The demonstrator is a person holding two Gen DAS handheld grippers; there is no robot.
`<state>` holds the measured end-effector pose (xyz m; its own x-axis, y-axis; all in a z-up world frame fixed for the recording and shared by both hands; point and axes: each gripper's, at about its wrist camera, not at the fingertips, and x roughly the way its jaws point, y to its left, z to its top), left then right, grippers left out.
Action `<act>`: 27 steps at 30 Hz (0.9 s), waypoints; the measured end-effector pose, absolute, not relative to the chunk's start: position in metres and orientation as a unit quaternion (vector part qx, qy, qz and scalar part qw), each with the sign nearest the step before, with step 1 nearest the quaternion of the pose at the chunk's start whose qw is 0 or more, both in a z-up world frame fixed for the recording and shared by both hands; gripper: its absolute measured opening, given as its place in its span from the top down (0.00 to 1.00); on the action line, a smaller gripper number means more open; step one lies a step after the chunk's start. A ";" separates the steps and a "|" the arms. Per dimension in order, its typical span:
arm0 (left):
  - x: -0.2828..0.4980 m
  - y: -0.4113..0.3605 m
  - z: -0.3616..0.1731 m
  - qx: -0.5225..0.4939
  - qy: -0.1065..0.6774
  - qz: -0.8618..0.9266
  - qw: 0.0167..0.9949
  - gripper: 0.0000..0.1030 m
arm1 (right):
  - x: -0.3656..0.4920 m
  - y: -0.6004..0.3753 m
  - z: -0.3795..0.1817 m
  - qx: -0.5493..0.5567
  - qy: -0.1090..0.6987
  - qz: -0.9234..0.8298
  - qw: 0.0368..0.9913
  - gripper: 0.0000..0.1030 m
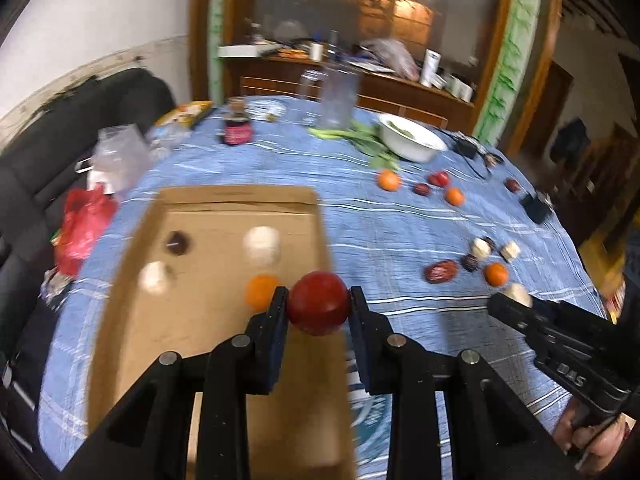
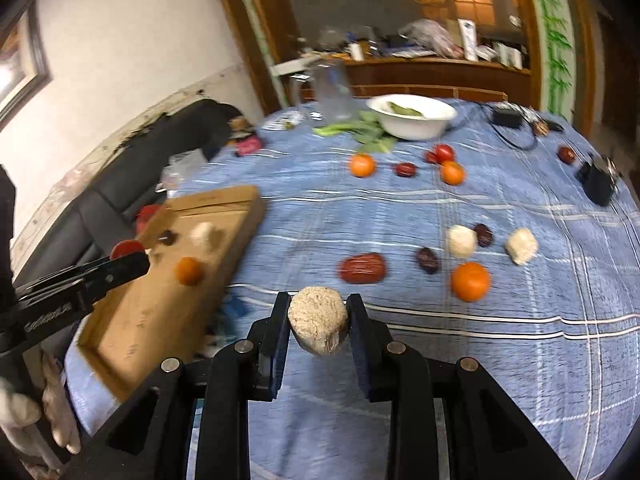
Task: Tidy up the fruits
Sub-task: 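Carry the tomato and cake into the cardboard box and open both grippers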
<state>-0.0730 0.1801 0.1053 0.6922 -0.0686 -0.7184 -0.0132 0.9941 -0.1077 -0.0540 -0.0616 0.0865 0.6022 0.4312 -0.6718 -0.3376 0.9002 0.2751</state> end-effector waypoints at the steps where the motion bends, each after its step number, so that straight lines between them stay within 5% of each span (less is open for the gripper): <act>1: -0.078 0.192 0.106 -0.058 0.391 -0.004 0.919 0.72 | -0.058 -0.054 0.091 0.056 0.386 0.221 0.894 0.70; 11: -0.092 0.295 0.098 -0.075 0.394 0.088 0.912 0.72 | -0.071 0.051 0.126 0.027 0.383 0.320 0.866 0.70; 27: -0.040 0.307 0.043 -0.060 0.478 0.069 0.873 0.72 | -0.025 0.144 0.043 -0.035 0.481 0.308 0.820 0.70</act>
